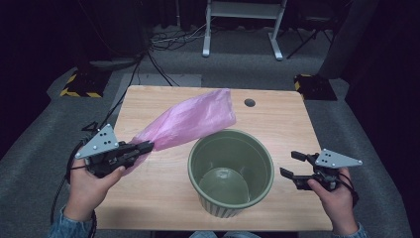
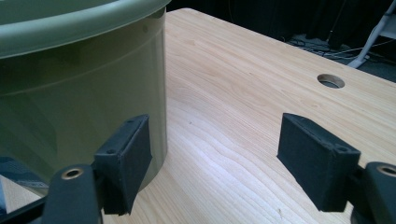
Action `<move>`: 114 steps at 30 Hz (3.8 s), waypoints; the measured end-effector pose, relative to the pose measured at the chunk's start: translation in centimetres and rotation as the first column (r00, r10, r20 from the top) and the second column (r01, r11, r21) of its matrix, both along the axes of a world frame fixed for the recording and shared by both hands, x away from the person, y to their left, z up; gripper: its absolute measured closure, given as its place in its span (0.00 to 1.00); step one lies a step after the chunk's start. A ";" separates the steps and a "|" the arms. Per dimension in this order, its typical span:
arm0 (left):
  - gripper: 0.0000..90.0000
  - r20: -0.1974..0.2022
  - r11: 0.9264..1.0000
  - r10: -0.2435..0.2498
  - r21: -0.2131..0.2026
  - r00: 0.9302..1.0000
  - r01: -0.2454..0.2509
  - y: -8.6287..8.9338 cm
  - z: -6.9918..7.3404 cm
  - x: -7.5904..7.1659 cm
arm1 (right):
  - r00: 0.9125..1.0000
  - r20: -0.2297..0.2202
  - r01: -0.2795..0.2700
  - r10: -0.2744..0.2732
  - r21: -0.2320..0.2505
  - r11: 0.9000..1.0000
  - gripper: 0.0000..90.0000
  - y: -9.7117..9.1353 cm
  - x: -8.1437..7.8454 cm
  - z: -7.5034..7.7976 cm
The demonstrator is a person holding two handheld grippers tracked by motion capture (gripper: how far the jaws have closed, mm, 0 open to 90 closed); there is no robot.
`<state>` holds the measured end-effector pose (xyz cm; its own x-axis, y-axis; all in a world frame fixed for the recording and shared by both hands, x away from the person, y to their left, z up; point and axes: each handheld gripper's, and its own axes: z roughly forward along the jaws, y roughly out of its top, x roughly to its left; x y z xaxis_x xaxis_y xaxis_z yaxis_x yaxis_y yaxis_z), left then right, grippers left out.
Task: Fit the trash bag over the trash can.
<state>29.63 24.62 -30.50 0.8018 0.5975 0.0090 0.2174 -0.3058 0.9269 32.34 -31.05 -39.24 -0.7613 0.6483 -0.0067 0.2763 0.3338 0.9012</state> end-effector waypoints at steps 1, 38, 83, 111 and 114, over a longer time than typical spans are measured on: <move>1.00 -0.007 1.000 -0.011 -0.008 1.000 0.011 0.3 0.1 0.1 | 1.000 0.000 0.002 -0.002 0.000 1.000 0.29 -0.1 0.0 0.0; 1.00 -0.022 0.985 -0.164 -0.052 0.986 0.162 -1.3 1.1 -2.1 | 0.995 0.099 -0.035 0.031 0.035 0.999 0.28 1.1 -0.4 6.6; 1.00 -0.018 0.945 -0.317 -0.092 0.948 0.314 -4.5 2.1 -3.6 | 0.977 0.096 -0.182 0.189 -0.083 0.980 0.26 10.5 0.7 8.2; 1.00 -0.101 0.960 -0.272 0.038 0.957 0.277 -7.9 1.4 -1.8 | 0.971 -0.040 -0.239 0.238 -0.298 0.924 0.39 12.9 -0.5 7.3; 1.00 -0.107 0.962 -0.265 0.041 0.958 0.270 -8.0 1.4 -1.8 | 0.975 -0.023 -0.218 0.221 -0.288 0.932 0.37 12.5 -0.6 7.5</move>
